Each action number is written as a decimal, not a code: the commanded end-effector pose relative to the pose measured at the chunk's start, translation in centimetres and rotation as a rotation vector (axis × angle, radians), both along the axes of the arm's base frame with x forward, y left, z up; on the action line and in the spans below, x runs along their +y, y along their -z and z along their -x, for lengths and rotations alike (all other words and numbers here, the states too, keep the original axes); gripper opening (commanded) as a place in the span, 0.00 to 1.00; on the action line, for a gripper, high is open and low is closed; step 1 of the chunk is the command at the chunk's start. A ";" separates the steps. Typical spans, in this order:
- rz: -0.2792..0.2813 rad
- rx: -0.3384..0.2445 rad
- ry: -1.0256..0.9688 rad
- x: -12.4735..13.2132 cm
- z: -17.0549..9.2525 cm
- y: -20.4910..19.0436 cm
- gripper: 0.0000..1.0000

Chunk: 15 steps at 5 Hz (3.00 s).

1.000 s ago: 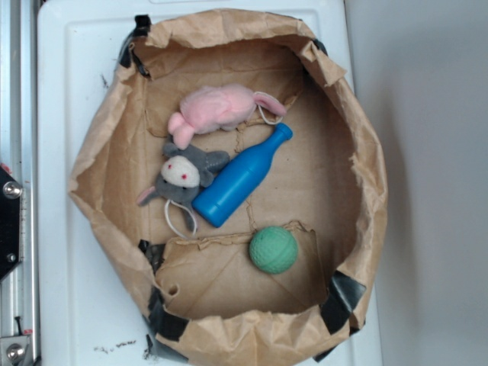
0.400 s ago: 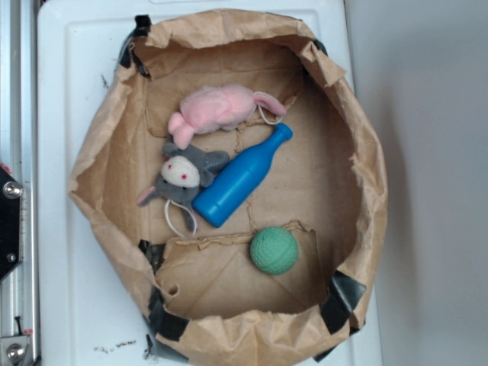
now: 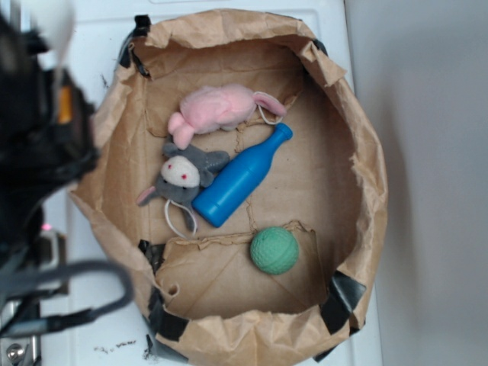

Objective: Grab the pink bunny.

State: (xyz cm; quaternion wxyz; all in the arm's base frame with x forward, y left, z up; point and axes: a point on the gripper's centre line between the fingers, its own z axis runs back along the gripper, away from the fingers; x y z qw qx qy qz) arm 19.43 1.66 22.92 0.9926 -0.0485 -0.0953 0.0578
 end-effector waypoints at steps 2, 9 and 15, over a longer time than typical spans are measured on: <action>0.046 -0.022 -0.074 5.7 -7.2 3.2 1.00; -0.122 -0.015 -0.062 5.3 -8.2 12.8 1.00; -0.165 -0.049 -0.132 11.1 -8.7 13.3 1.00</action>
